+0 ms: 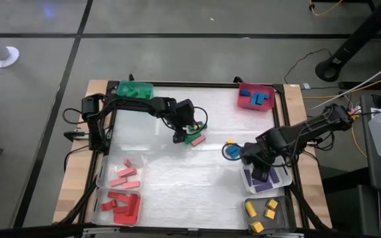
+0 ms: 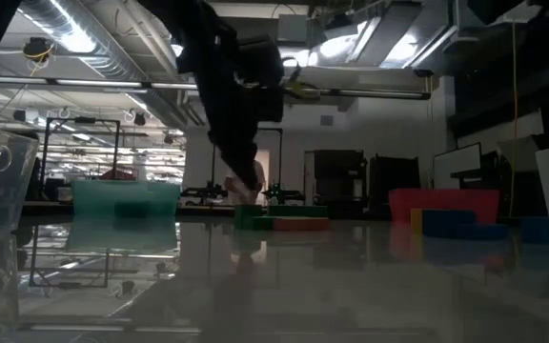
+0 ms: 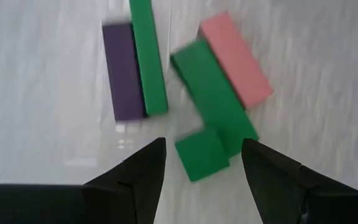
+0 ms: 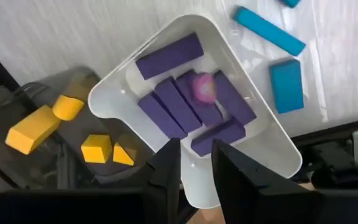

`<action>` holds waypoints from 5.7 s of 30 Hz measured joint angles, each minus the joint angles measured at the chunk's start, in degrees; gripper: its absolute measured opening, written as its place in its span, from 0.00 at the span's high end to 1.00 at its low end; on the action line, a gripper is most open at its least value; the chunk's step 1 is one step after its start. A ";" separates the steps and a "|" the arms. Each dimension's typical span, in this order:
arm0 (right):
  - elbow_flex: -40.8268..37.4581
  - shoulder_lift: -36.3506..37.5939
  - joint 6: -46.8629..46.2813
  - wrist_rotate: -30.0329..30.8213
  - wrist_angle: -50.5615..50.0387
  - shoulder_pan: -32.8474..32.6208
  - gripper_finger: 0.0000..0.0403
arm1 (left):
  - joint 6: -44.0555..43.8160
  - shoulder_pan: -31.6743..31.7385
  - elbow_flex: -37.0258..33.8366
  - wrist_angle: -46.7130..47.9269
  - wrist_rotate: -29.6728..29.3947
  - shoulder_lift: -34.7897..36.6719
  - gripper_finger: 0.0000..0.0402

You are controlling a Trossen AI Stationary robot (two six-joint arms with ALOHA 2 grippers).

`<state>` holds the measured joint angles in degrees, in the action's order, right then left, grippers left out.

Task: Sort blocks
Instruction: Put the violet block into the white bin, then put the green block into the green bin, then put the yellow block into the black bin

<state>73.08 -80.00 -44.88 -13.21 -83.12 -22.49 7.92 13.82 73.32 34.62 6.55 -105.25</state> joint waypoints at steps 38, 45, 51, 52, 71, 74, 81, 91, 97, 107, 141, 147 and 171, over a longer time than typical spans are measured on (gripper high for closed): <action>0.00 -0.03 -7.95 19.61 10.08 -1.75 0.77 | -2.38 -0.02 -6.46 -7.34 -4.89 -2.95 0.72; 0.02 -0.03 -10.43 23.36 10.09 0.76 0.77 | -2.42 0.00 -5.89 -2.27 -4.38 -1.83 0.72; 0.02 -0.03 -10.41 23.14 10.17 4.23 0.77 | 1.73 1.02 -3.67 2.38 -4.52 2.66 0.72; 0.02 -0.03 -10.41 23.14 10.17 4.90 0.77 | 2.47 1.50 -3.42 3.41 -4.92 3.48 0.72; 0.04 -1.83 -2.23 20.67 10.18 16.74 0.77 | 4.87 29.33 -3.50 16.38 -14.74 23.15 0.71; 0.04 -3.83 1.47 20.51 10.20 18.07 0.77 | 4.05 33.98 -3.56 18.11 -14.80 22.83 0.70; 0.04 -9.51 6.30 25.09 10.70 20.74 0.77 | 4.24 39.97 -3.59 18.84 -14.71 21.84 0.64; 0.04 -15.50 9.30 22.92 11.04 22.29 0.74 | 5.20 40.72 -3.59 18.83 -14.66 21.82 0.52; 0.04 -19.01 9.23 23.24 11.30 22.63 0.59 | 5.81 40.70 -3.59 18.80 -14.64 21.82 0.51; 0.02 -20.40 7.67 9.26 12.34 29.96 0.51 | 5.80 40.70 -3.59 18.79 -14.64 21.81 0.51; -5.57 -20.64 4.80 7.25 24.49 32.62 0.51 | 4.75 40.70 -3.59 18.79 -14.60 21.83 0.51; -8.74 -20.44 4.65 6.32 26.56 32.62 0.51 | 3.89 40.68 -3.59 18.80 -14.60 21.84 0.51; -12.76 -20.69 4.95 1.36 33.94 32.62 0.68 | 2.52 36.52 -3.60 17.11 3.51 21.82 0.51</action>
<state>60.32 -100.68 -39.93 -11.84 -49.18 10.13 10.44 50.34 69.72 51.72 10.06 -83.43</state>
